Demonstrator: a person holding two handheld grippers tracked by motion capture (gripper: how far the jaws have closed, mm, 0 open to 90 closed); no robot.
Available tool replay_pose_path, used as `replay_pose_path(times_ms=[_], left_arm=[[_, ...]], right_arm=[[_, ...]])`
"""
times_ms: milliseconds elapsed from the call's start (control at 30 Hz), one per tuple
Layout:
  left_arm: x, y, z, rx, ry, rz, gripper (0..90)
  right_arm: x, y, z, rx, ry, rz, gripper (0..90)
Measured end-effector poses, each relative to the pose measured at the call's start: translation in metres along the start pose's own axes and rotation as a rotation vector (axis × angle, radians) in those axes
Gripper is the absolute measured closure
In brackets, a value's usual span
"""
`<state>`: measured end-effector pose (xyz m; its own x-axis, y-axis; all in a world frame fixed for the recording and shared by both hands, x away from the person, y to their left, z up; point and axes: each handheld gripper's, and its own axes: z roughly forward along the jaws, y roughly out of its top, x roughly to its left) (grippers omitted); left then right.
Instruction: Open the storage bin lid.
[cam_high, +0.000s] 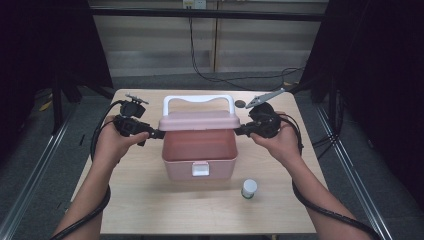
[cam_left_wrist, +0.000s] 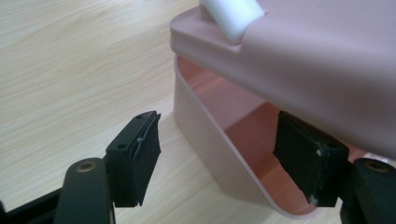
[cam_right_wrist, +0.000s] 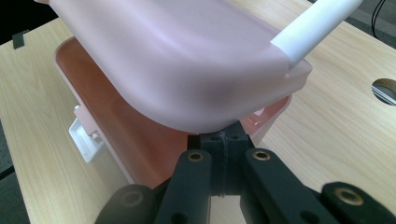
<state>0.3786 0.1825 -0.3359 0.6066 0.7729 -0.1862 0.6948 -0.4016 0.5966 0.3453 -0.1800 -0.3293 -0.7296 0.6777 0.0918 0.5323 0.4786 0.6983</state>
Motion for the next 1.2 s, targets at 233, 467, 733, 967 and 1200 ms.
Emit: replay_pose_path(times_ms=[233,467,733,967,1200], left_arm=[[-0.003,0.005,-0.002,-0.013,0.007,0.016,31.3],[-0.009,0.015,-0.008,-0.034,0.01,0.025,31.6],[-0.012,0.024,-0.012,-0.055,0.029,0.032,33.5],[-0.014,0.032,-0.017,-0.09,0.044,0.032,38.5],[-0.012,0.038,-0.016,-0.099,0.037,0.03,40.8]], right_arm=[[-0.001,-0.001,0.001,-0.013,0.01,0.0,90.0],[0.0,-0.006,0.004,-0.01,0.021,-0.007,90.0],[0.003,-0.018,0.013,0.002,0.05,-0.015,90.0],[0.007,-0.024,0.021,0.009,0.068,-0.023,90.0],[0.01,-0.028,0.026,0.018,0.079,-0.03,89.8]])
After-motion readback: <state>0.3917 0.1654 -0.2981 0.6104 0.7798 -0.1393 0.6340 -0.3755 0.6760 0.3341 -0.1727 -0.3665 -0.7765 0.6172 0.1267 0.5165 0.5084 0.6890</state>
